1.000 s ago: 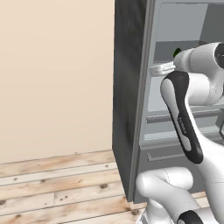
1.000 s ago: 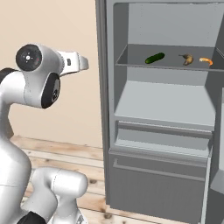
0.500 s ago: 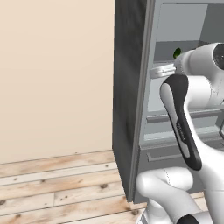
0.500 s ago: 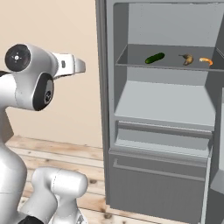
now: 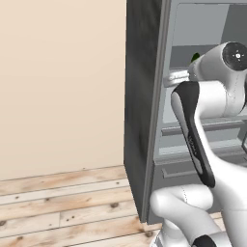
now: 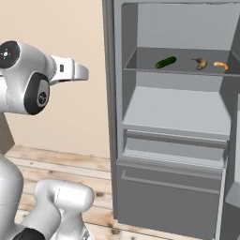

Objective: Open the fridge, remove the banana, cucumber, and shrimp, and place them on any counter.

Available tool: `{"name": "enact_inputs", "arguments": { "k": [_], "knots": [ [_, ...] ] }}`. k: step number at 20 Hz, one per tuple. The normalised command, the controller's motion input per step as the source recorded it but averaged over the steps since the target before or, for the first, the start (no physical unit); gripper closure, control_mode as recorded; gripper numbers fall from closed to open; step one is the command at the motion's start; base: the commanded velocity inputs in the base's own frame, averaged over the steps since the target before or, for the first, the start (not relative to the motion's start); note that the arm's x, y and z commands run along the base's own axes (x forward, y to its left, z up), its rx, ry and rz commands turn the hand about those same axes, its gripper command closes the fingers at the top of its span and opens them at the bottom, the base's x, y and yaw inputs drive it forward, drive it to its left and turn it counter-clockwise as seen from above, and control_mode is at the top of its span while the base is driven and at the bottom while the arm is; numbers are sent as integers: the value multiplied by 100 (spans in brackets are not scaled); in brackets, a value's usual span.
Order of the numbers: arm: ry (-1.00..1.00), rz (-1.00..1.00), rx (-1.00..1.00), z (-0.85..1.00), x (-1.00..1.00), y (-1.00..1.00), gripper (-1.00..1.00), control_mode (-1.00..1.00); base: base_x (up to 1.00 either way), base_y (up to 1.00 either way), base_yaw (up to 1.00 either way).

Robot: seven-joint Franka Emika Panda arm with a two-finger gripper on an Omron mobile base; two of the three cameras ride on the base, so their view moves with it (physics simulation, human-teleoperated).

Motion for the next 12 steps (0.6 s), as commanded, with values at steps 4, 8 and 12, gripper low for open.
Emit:
{"name": "enact_inputs", "arguments": {
  "k": [4, 8, 12],
  "knots": [
    [0, 0, 0, 0, 0, 0, -100, 100, 2, -14, 2],
    [0, 0, 0, 0, 0, 0, -100, 100, -12, -92, -2],
    [0, 0, 0, 0, 0, 0, -100, 100, 0, -99, -3]
  ]
}}
